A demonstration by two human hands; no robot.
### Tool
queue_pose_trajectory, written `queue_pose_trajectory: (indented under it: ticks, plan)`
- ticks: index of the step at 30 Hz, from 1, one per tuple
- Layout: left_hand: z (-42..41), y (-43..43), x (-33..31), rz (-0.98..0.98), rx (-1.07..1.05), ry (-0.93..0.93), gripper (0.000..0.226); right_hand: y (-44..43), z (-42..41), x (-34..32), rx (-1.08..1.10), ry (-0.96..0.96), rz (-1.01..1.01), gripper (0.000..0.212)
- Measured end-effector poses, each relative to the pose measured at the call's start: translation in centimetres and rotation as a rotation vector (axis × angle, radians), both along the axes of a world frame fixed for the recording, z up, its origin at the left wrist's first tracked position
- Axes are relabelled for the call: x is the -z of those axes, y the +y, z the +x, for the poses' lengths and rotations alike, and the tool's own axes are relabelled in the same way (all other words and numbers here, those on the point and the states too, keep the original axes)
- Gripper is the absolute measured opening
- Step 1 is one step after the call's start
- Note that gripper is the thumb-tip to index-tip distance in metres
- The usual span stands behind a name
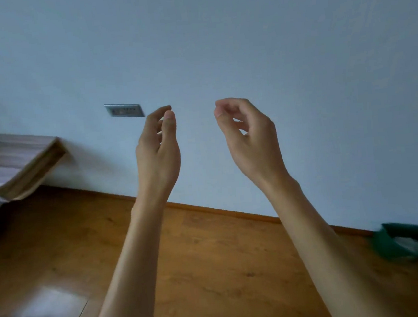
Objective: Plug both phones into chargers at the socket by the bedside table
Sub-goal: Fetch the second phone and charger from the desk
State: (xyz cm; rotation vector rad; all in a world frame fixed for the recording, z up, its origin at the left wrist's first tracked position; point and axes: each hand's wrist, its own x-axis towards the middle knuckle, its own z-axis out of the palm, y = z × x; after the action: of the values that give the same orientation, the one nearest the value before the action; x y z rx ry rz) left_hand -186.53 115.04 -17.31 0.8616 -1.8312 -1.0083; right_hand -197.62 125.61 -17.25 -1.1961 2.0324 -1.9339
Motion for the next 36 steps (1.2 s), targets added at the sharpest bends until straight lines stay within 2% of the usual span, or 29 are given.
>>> queue_pose_trajectory:
  ticks: [10, 24, 36]
  plan:
    - [13.3, -12.3, -0.3, -0.026, -0.37, 0.021, 0.045, -15.3, 8.8, 0.3, -0.373, 0.102, 0.068, 0.029]
    - [33.6, -28.8, -1.8, -0.081, -0.574, 0.046, 0.042, -36.7, 28.0, -0.6, -0.653, 0.131, 0.03, 0.027]
    - [39.4, -43.9, 0.3, -0.038, -0.648, 0.026, 0.037, -54.0, 33.5, -0.1, -0.773, 0.102, 0.035, 0.029]
